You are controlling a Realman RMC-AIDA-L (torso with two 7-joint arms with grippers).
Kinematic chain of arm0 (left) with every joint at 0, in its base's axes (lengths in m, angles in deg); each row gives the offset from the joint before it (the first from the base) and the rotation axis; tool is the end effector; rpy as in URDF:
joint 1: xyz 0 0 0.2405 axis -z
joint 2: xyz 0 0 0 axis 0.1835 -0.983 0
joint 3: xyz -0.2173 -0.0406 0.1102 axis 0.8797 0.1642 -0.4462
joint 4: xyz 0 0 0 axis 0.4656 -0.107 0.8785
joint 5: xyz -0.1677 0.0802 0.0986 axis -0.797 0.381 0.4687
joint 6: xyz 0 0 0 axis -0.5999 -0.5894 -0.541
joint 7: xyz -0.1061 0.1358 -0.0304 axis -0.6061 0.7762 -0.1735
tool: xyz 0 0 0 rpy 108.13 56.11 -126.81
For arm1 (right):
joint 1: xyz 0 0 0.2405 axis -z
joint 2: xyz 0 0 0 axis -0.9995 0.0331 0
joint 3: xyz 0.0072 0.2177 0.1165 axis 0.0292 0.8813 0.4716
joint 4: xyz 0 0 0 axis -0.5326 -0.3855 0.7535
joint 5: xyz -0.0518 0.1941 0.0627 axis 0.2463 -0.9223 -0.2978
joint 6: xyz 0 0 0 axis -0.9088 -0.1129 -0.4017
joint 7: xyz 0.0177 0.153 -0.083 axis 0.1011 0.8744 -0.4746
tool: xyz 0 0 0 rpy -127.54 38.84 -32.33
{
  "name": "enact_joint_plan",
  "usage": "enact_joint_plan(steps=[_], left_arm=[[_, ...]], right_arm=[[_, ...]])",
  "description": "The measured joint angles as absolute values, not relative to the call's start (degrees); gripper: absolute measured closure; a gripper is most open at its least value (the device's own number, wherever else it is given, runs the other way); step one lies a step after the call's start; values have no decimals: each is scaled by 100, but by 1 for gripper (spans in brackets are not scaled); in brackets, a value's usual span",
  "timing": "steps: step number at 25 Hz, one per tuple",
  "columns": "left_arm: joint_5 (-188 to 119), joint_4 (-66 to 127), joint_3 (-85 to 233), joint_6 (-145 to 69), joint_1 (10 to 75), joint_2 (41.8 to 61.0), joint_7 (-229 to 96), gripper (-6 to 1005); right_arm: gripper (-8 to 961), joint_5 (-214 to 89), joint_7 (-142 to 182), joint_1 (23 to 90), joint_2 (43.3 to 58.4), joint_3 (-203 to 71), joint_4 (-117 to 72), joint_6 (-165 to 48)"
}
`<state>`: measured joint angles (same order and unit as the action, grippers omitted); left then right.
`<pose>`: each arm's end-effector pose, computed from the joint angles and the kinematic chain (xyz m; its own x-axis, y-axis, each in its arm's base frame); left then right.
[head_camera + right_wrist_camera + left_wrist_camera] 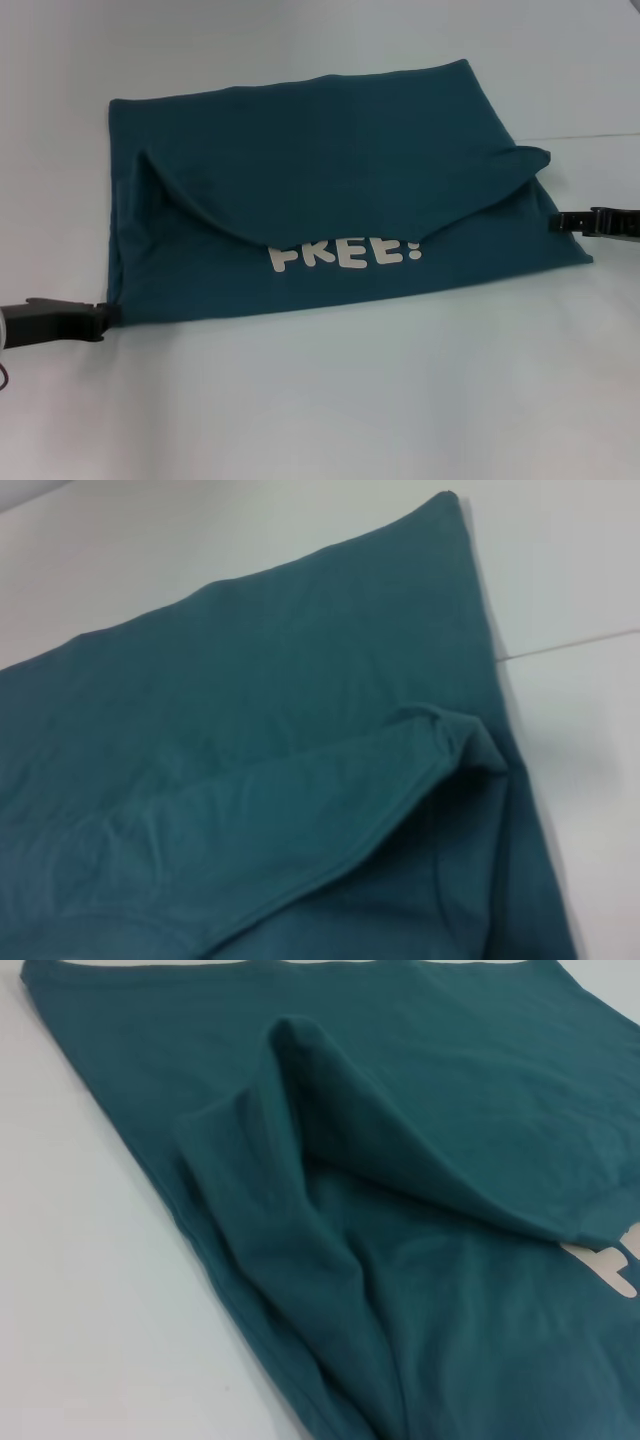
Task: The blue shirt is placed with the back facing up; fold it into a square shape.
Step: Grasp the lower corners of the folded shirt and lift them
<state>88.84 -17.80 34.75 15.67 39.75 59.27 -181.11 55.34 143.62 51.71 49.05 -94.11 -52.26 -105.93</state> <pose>-0.3077 0.3843 -0.0115 0.6007 0.7044 0.3780 0.7844 -0.4281 -0.4488 0.3408 0.4232 0.0507 0.3307 -0.7442 -0.5804 -0.9215 -0.1218 -0.3689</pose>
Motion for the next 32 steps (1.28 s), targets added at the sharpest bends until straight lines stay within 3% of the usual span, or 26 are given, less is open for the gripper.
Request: enact_joint_plan(steps=[18, 32], left_arm=[[8893, -1798, 3472, 1698, 3978, 5910, -18106, 1000], [8889, -1806, 3504, 1698, 3974, 5910, -18111, 1001]], right_arm=[[347, 5563, 14116, 5127, 4997, -9491, -4885, -10166], [630, 5411, 14089, 5246, 5006, -9429, -4931, -10382]])
